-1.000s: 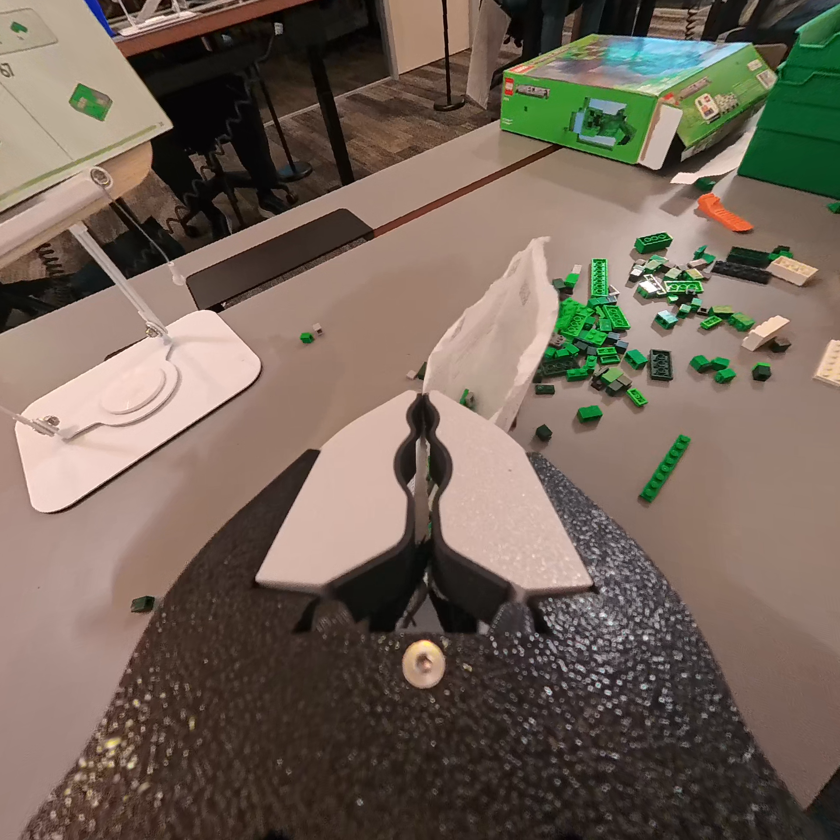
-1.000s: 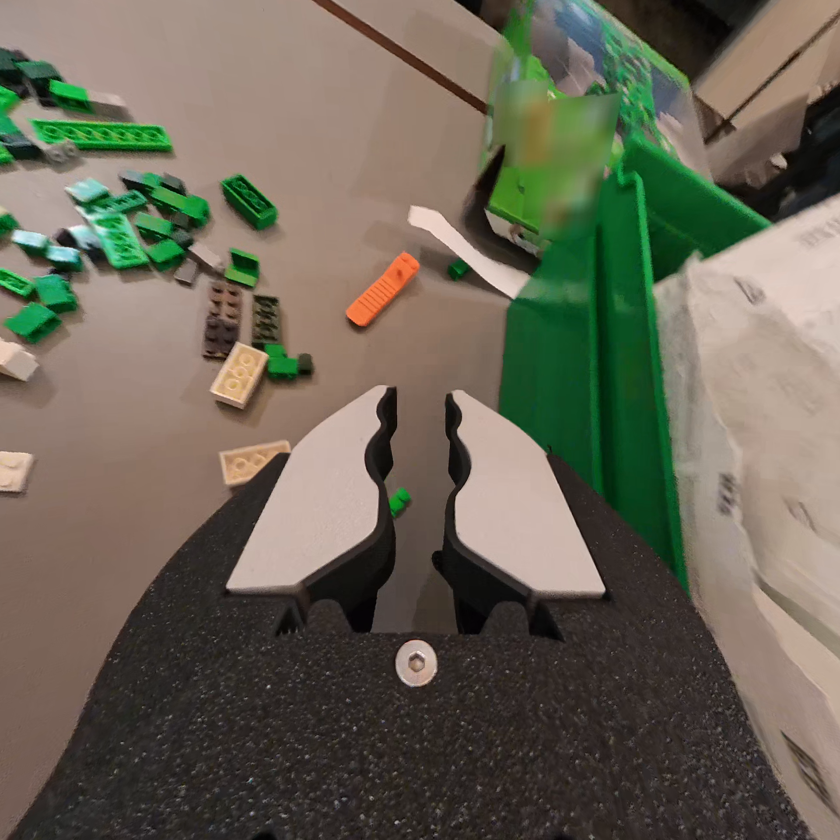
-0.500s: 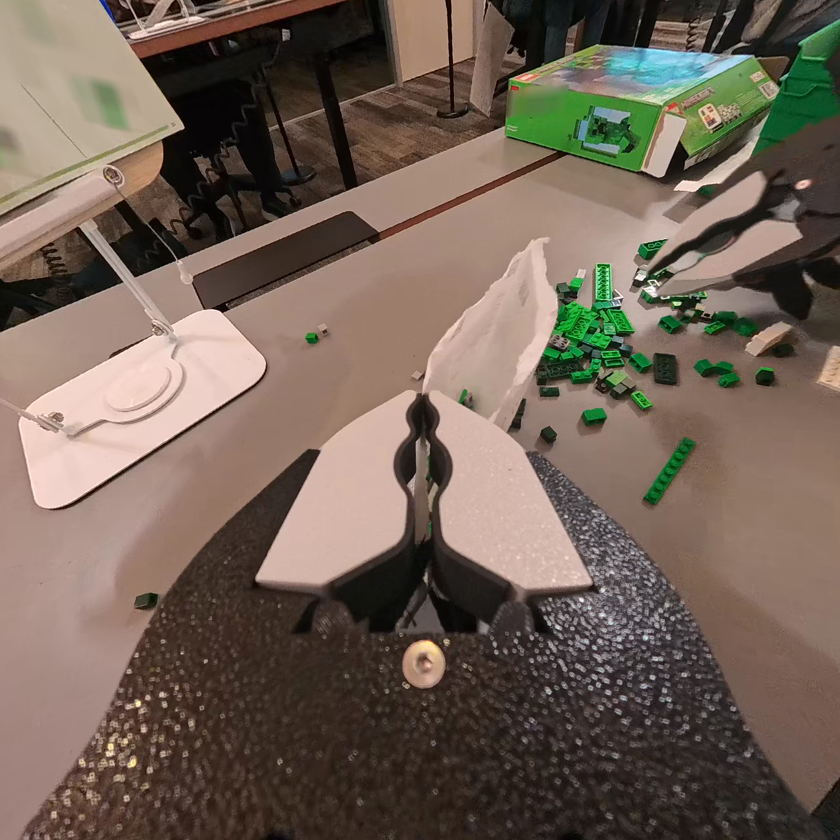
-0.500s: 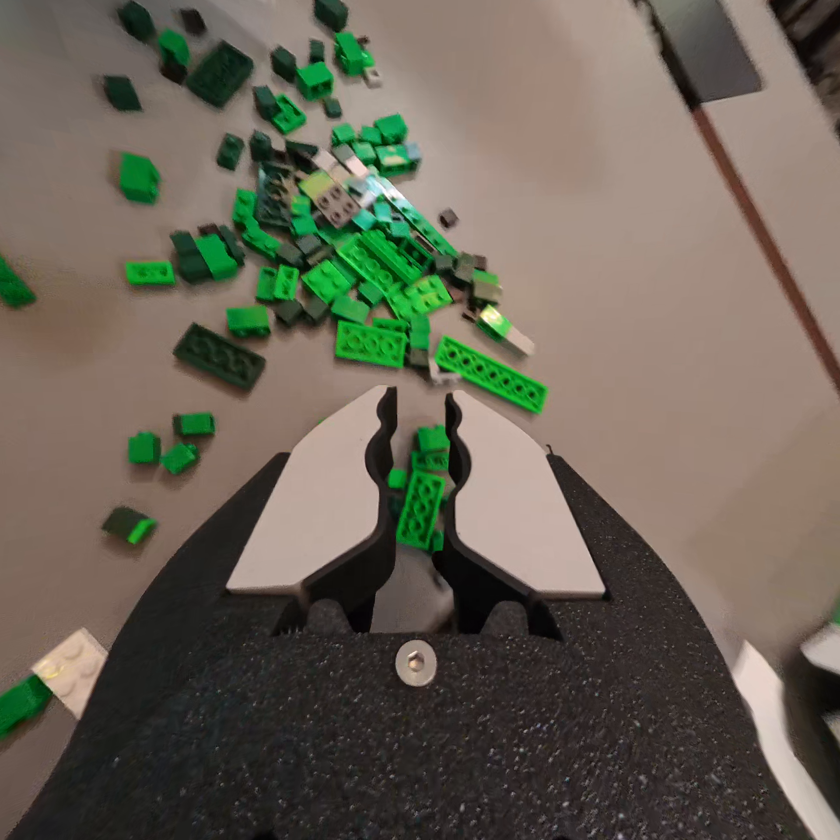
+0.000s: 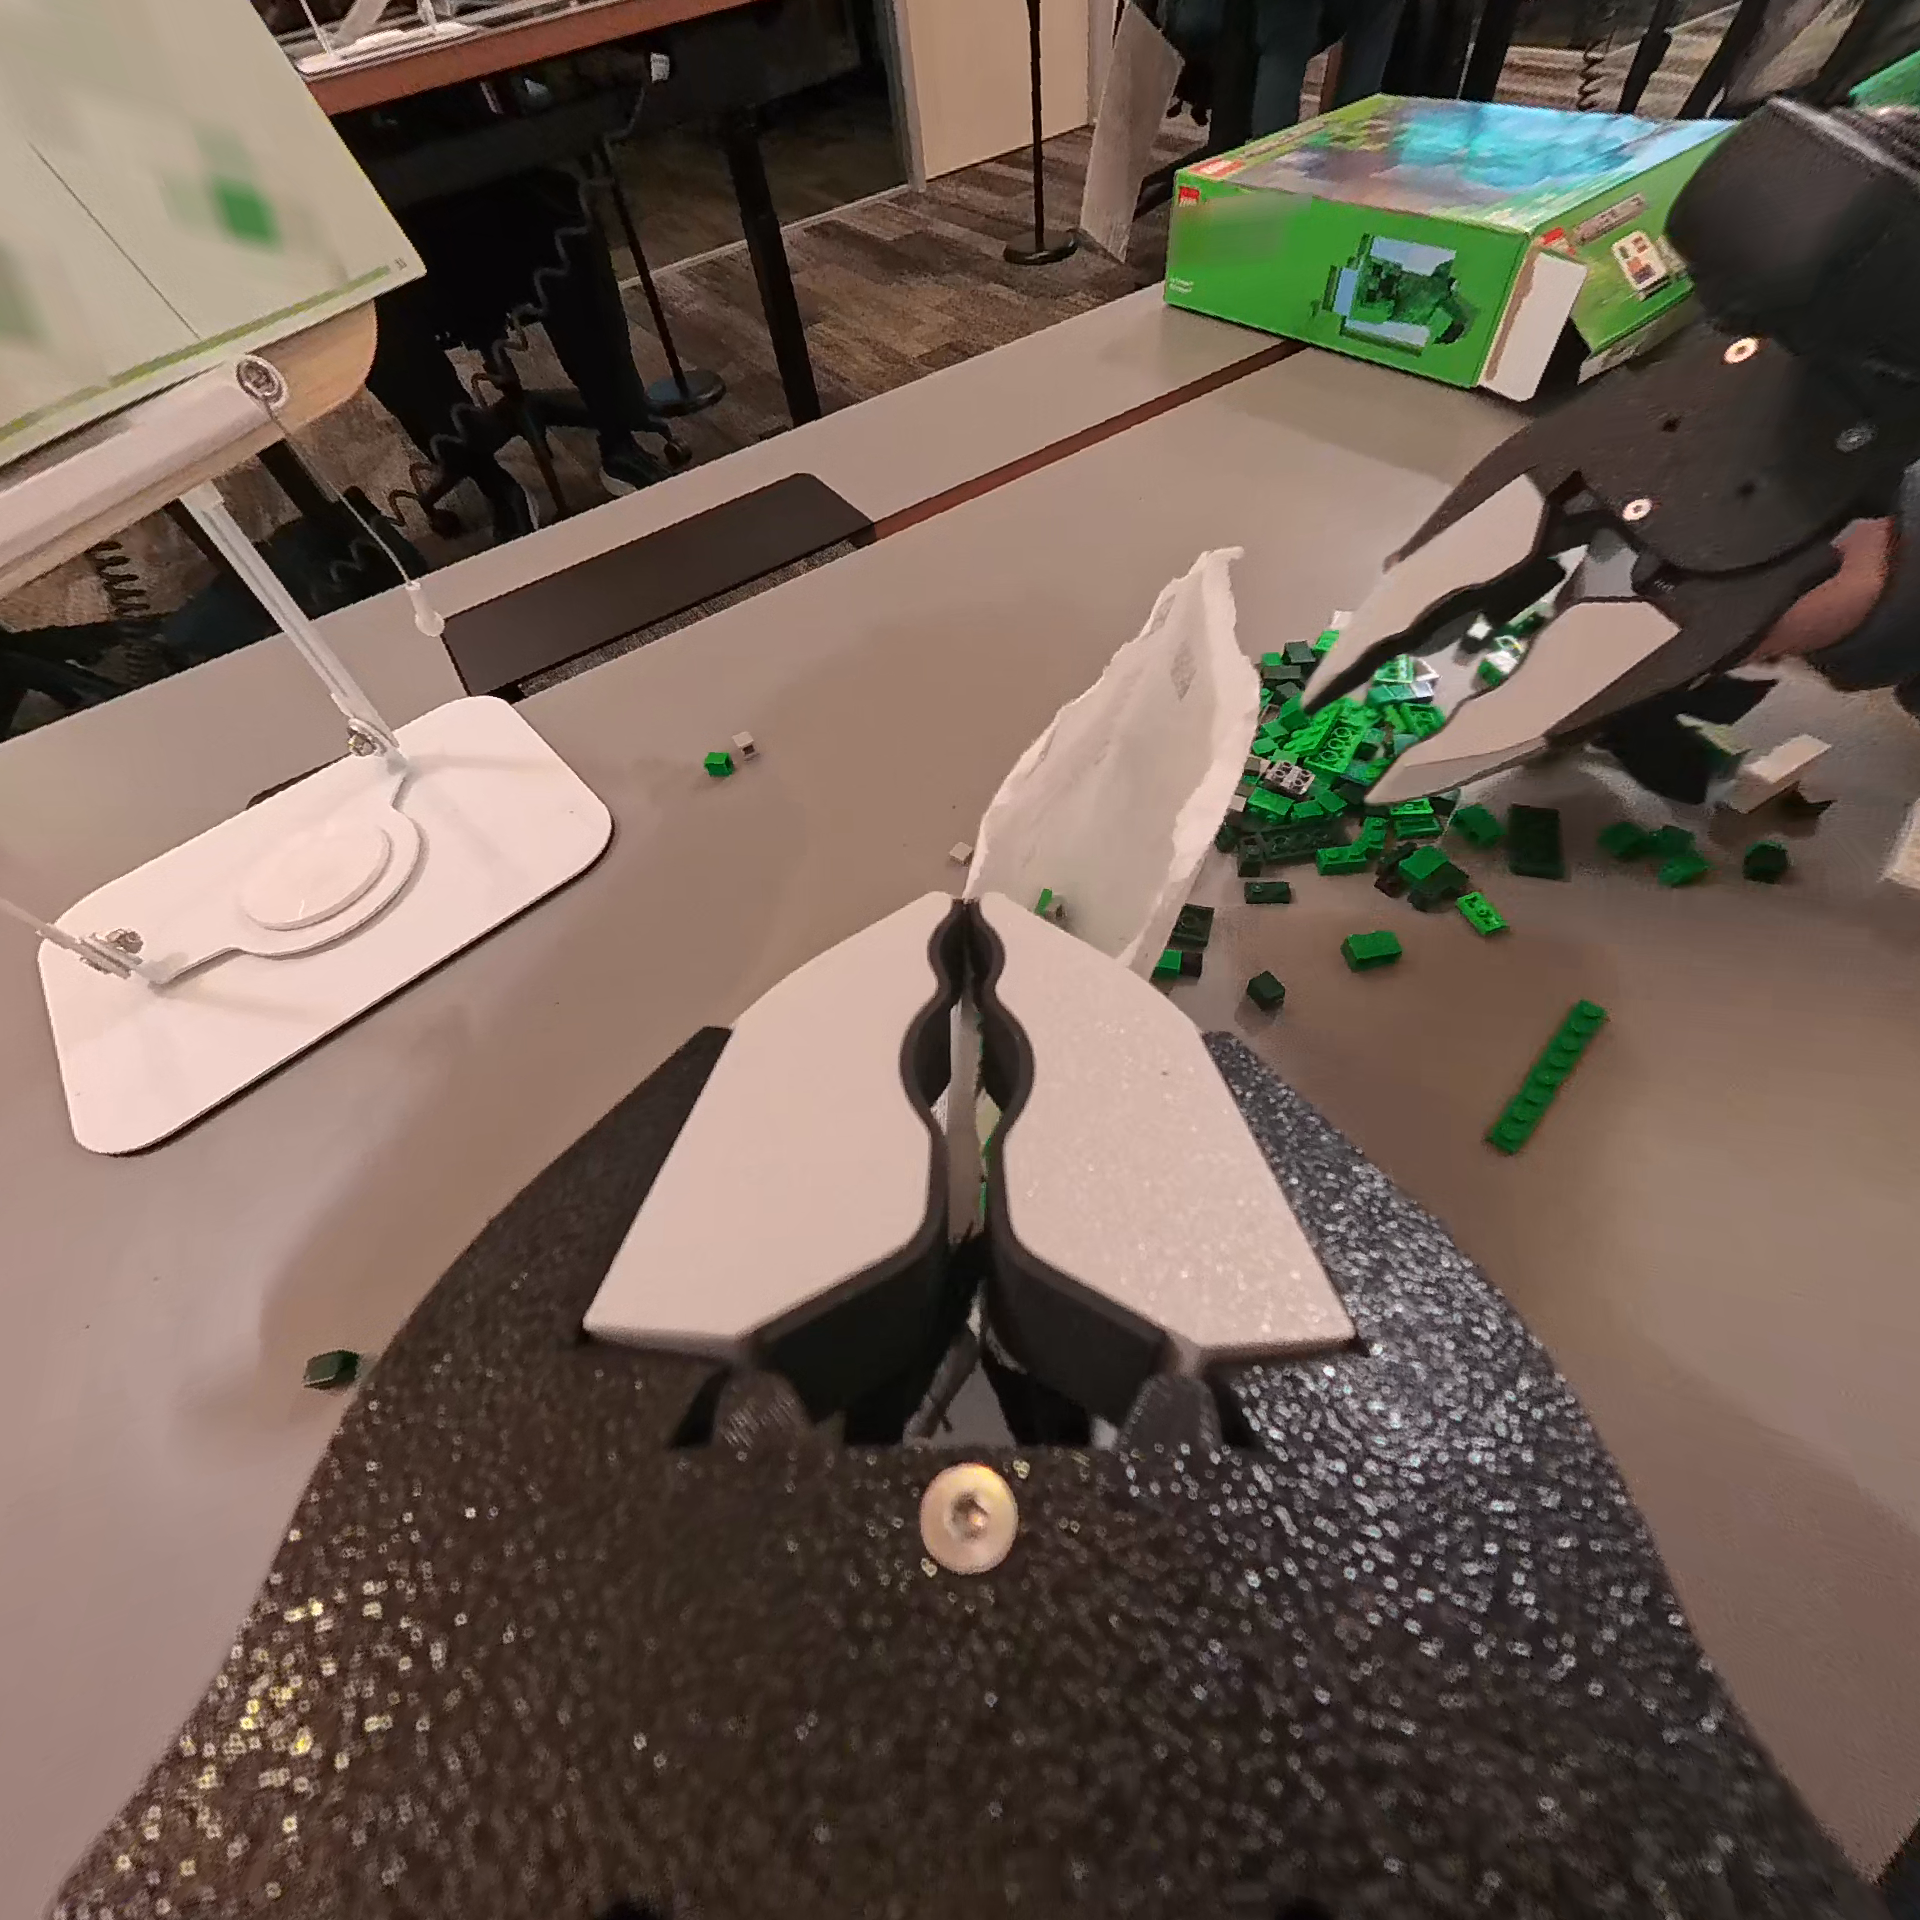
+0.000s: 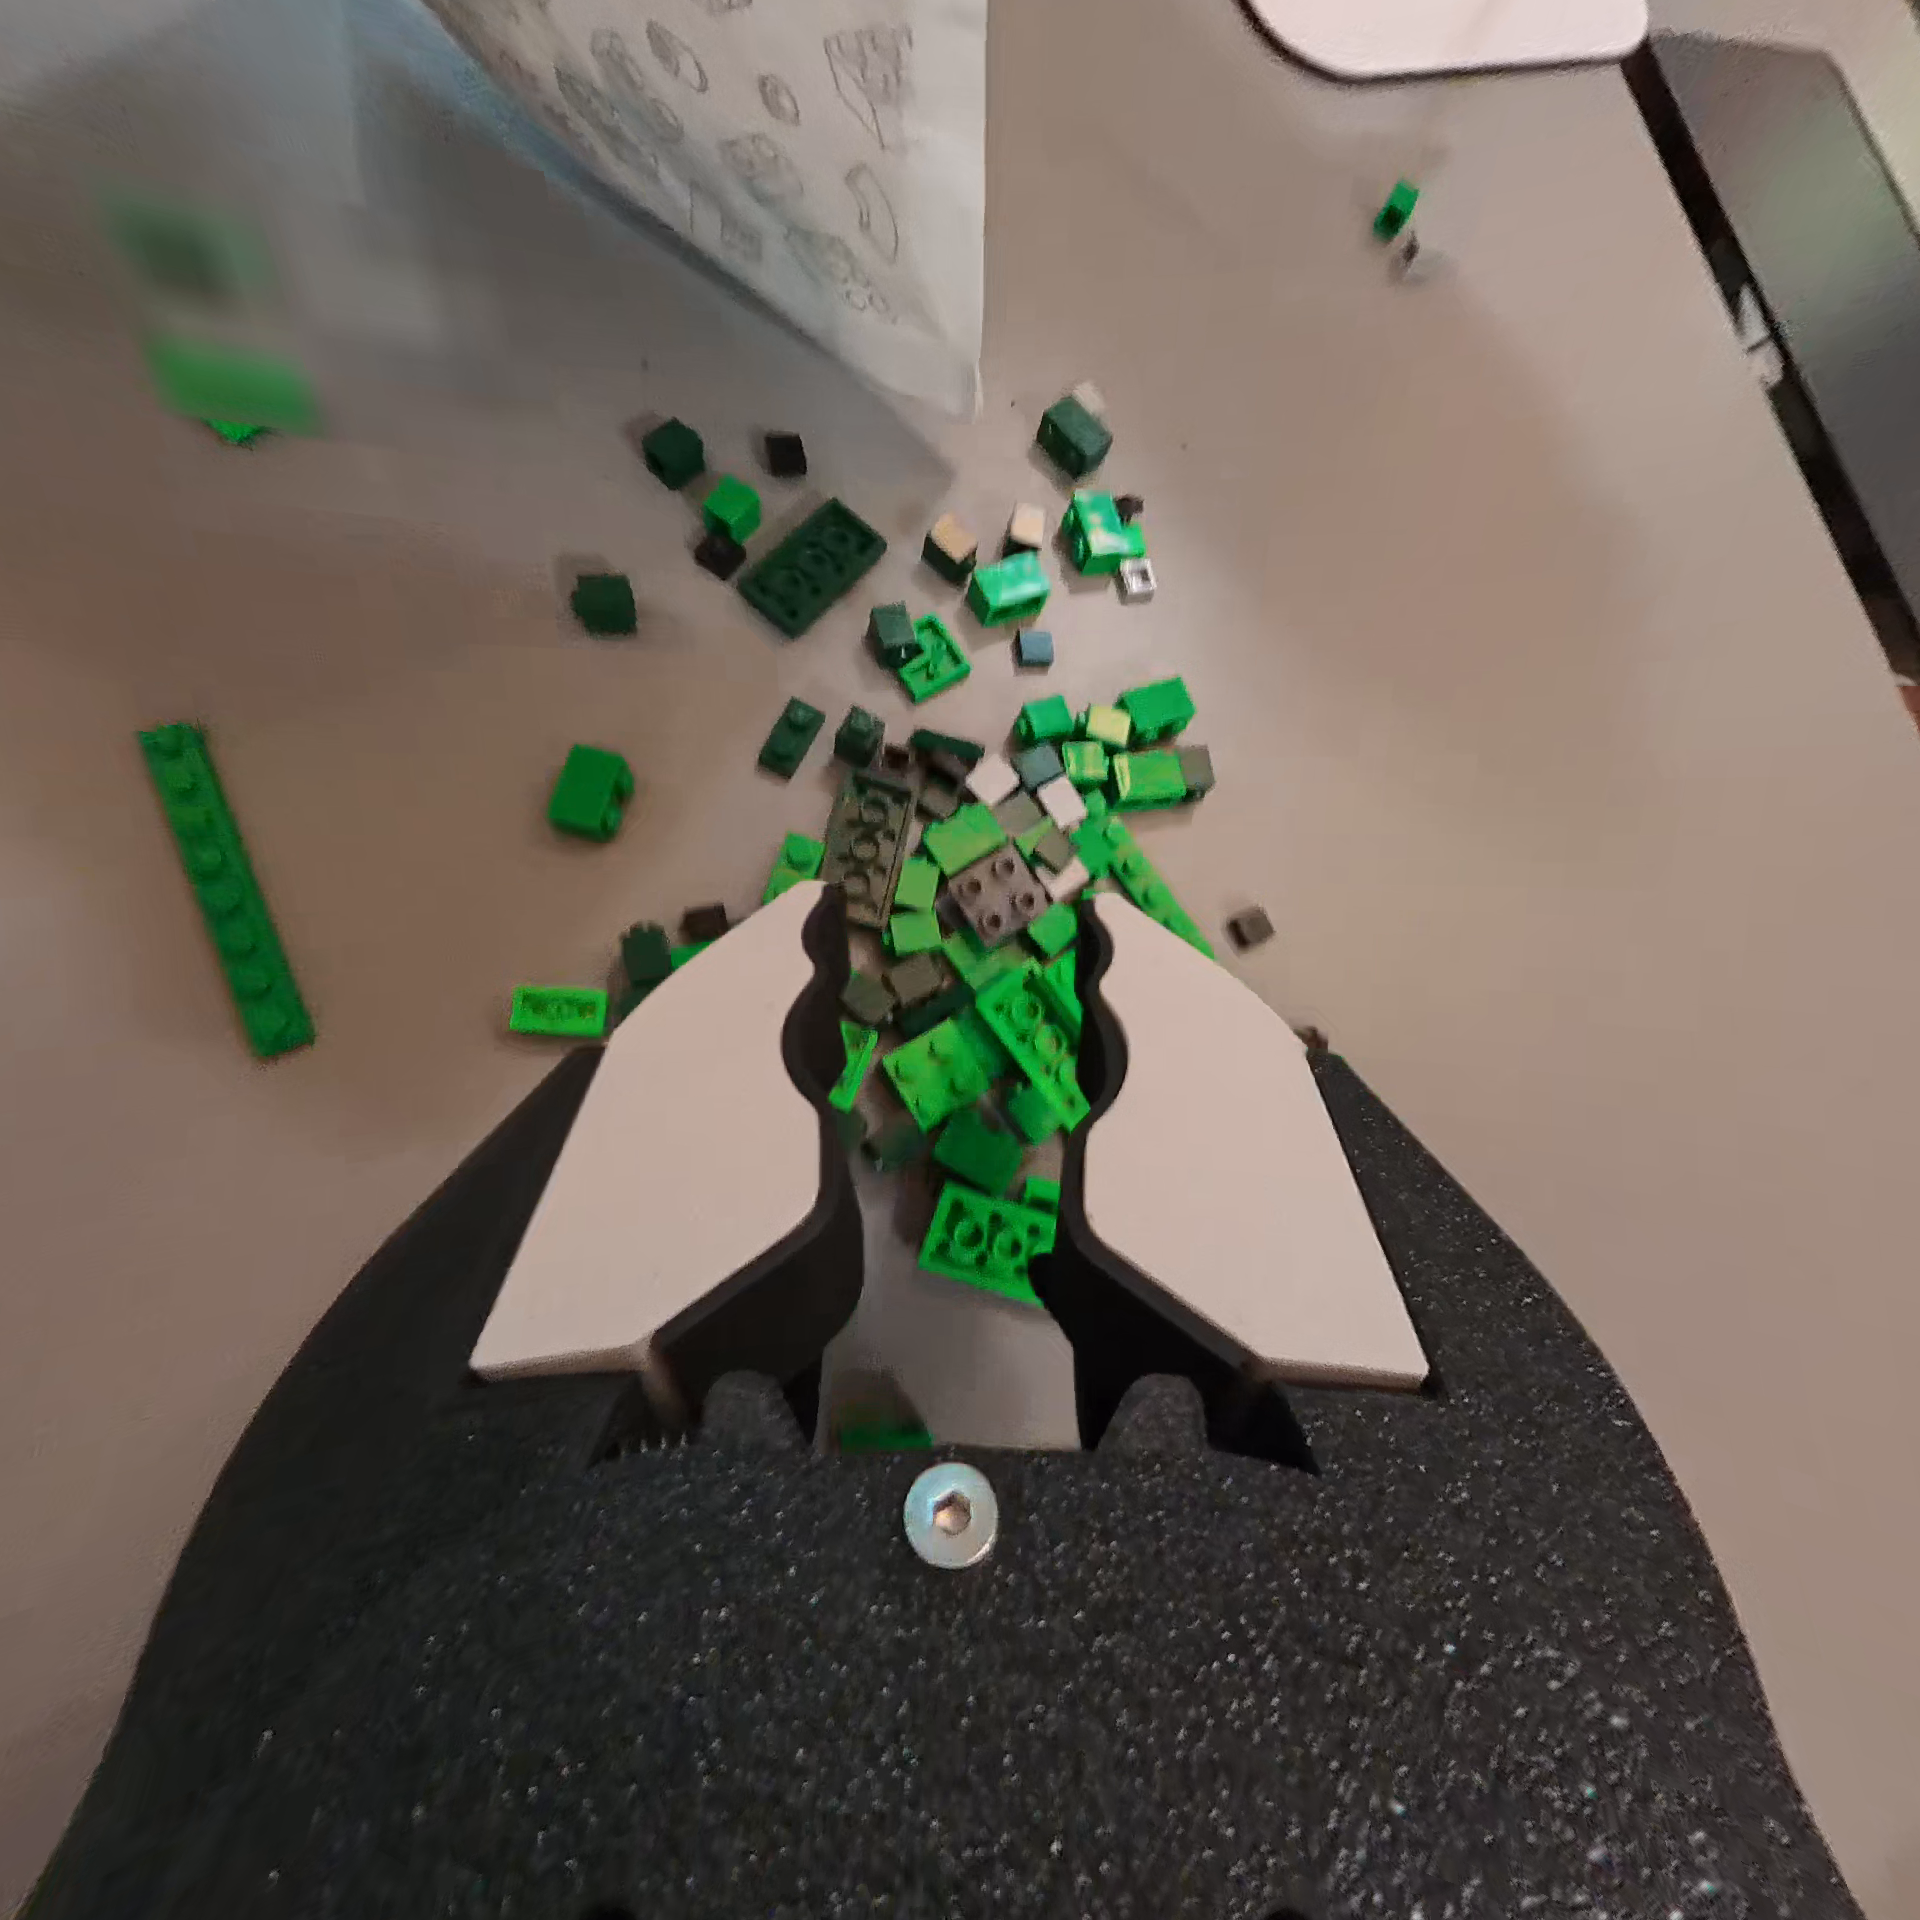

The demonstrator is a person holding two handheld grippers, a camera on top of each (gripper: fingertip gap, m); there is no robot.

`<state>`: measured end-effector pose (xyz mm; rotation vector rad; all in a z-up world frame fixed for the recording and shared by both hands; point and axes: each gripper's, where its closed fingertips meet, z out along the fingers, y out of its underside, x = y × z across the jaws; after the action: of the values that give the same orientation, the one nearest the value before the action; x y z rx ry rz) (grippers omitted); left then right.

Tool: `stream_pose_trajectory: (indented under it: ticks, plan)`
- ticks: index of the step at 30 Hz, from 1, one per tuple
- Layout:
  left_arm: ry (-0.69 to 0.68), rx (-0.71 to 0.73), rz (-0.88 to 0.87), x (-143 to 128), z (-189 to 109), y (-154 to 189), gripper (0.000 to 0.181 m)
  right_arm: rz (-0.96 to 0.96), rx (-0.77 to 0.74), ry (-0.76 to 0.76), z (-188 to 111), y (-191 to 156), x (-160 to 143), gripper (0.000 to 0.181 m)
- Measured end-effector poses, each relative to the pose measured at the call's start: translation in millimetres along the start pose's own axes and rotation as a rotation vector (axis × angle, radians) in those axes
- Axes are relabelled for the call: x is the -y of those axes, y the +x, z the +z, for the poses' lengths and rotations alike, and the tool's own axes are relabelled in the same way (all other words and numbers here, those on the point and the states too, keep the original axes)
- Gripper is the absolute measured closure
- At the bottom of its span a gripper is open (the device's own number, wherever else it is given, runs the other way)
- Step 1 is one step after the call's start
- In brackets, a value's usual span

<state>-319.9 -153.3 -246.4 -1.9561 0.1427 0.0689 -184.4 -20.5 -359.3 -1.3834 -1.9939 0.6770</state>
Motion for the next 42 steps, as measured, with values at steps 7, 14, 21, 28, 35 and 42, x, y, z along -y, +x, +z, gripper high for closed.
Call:
stream_pose_trajectory:
  ticks: [7,14,21,28,35,42]
  plan:
    - [-0.007,-0.012,0.007,-0.6,2.5,3.5,0.181,-0.015,0.043,-0.074,23.7,-0.7,2.6,0.135]
    - [-0.008,-0.015,0.0,-1.8,3.1,2.2,0.181,0.044,0.237,-0.165,5.3,-28.3,-11.1,0.141]
    - [-0.008,-0.015,0.002,-1.2,3.0,2.5,0.181,0.117,0.057,-0.026,-5.7,6.3,-2.8,0.141]
    - [-0.002,-0.012,0.002,0.2,1.5,1.9,0.181,0.094,-0.059,0.008,14.9,13.8,12.7,0.141]
    - [0.003,-0.009,0.007,2.0,-0.8,1.7,0.181,0.089,-0.23,-0.208,22.9,34.6,-12.8,0.153]
    - [0.016,0.017,-0.019,1.5,-8.1,-10.0,0.181,0.233,-0.247,-0.158,4.4,45.1,-20.6,0.158]
